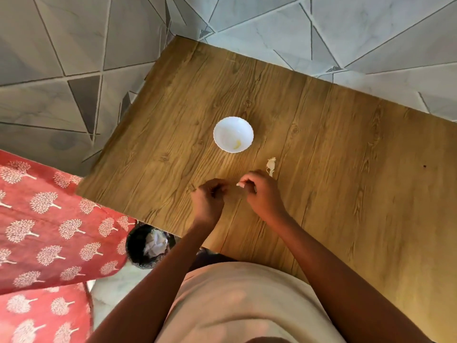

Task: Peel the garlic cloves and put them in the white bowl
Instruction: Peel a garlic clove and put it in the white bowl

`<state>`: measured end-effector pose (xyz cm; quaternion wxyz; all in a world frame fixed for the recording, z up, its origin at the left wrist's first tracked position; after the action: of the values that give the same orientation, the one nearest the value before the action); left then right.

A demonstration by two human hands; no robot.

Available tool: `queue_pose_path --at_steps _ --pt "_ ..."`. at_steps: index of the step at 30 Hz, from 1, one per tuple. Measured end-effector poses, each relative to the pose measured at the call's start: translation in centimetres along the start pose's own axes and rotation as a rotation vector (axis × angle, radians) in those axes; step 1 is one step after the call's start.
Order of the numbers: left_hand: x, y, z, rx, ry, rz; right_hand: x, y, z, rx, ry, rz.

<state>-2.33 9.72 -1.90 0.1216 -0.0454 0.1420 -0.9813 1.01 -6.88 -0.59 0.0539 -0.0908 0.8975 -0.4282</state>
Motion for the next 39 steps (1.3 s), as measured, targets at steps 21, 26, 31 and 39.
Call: queue_pose_path --at_steps 21,26,31,39 --pt "3.6 0.2 -2.9 -0.293 0.393 -0.168 5.9 -0.7 2.8 0.198 0.246 0.171" --pt "3.5 0.4 -3.0 -0.282 0.404 -0.172 5.5 1.8 1.2 0.25 0.096 -0.011" --pt "3.4 0.2 -3.0 -0.259 0.4 -0.212 5.1 1.9 0.8 0.186 0.1 0.065" --pt "3.4 -0.3 -2.8 -0.215 0.414 -0.218 5.9 2.1 1.9 0.562 -0.18 -0.049"
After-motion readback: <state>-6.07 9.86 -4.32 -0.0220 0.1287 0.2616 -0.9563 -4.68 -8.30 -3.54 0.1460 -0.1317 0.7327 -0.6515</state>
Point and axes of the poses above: each hand's wrist, its own x-axis away from the middle knuckle, its own y-axis out of the palm, z = x × y, the point moved 2 cm from there along -x, towards the middle knuckle, and after that the axes turned 9 degrees about x, right-handed, at the moved point
